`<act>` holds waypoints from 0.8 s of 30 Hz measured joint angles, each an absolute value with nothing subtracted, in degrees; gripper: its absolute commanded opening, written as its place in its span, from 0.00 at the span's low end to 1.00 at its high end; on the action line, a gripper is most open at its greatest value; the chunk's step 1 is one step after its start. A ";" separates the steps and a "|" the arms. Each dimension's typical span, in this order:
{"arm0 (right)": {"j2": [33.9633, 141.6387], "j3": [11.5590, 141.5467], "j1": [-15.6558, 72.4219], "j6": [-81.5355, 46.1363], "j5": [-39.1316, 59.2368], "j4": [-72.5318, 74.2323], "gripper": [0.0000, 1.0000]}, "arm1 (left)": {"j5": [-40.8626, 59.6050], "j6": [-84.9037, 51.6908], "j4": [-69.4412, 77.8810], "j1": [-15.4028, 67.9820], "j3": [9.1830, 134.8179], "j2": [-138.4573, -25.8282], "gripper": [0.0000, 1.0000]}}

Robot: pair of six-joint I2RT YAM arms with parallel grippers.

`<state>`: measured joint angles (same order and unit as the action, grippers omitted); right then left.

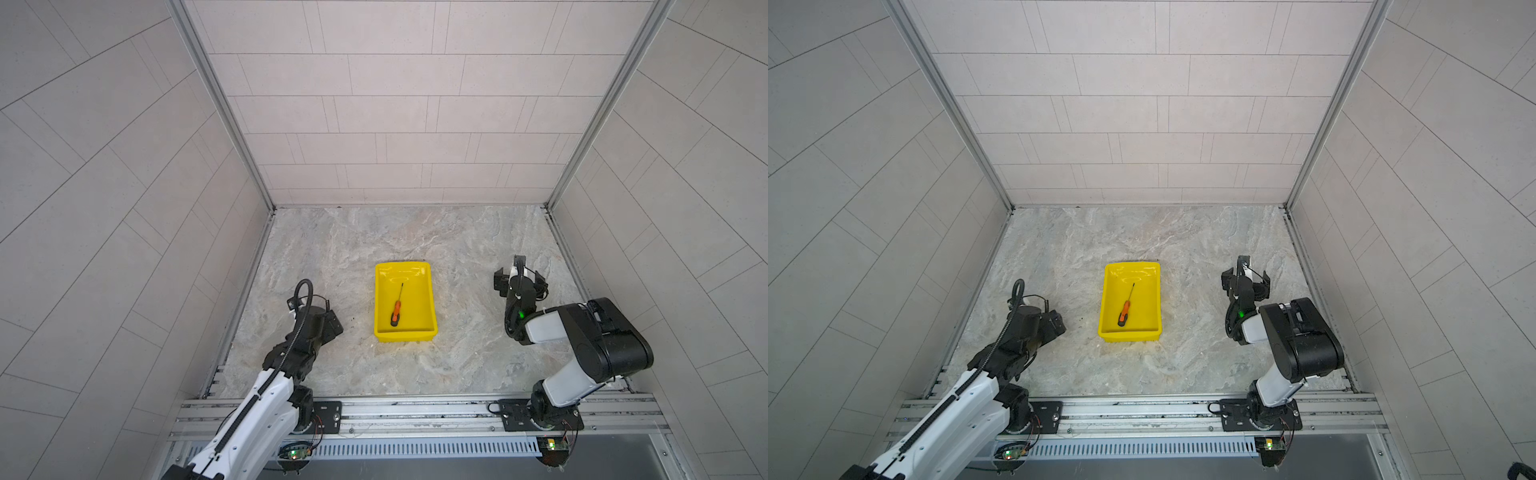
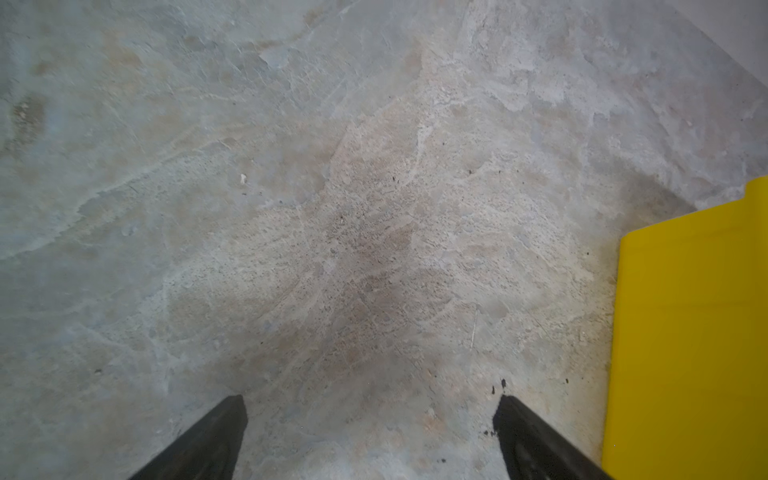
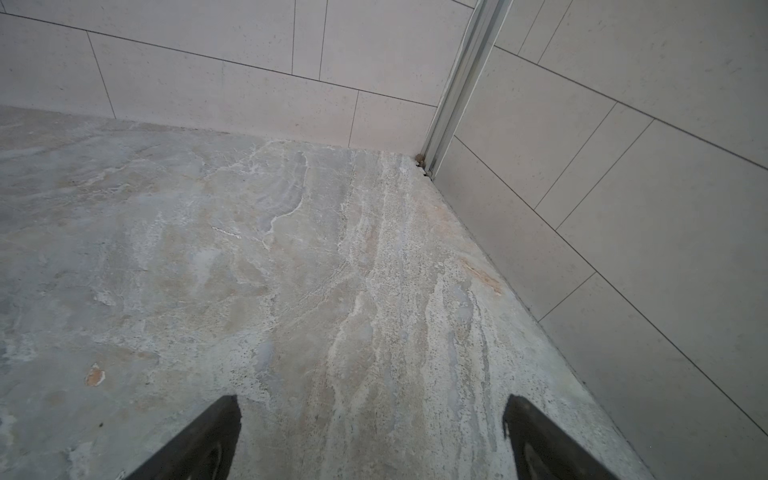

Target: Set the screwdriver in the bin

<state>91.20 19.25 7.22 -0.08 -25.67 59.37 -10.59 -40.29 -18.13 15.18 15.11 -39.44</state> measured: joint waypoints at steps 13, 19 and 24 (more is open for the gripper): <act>91.20 19.25 7.22 -0.08 -25.67 59.40 0.99 | -24.80 -45.41 -12.56 15.16 25.28 -51.62 1.00; 91.20 19.25 7.22 -0.08 -25.67 59.40 0.99 | -32.99 -25.54 3.20 15.14 28.99 -59.79 1.00; 91.20 19.25 7.22 -0.08 -25.67 59.40 0.99 | -34.70 -11.35 16.53 13.65 26.39 -66.52 1.00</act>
<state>91.20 19.25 7.22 -0.08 -25.67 59.40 -34.70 -11.35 16.53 13.65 26.39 -66.52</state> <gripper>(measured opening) 0.994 0.999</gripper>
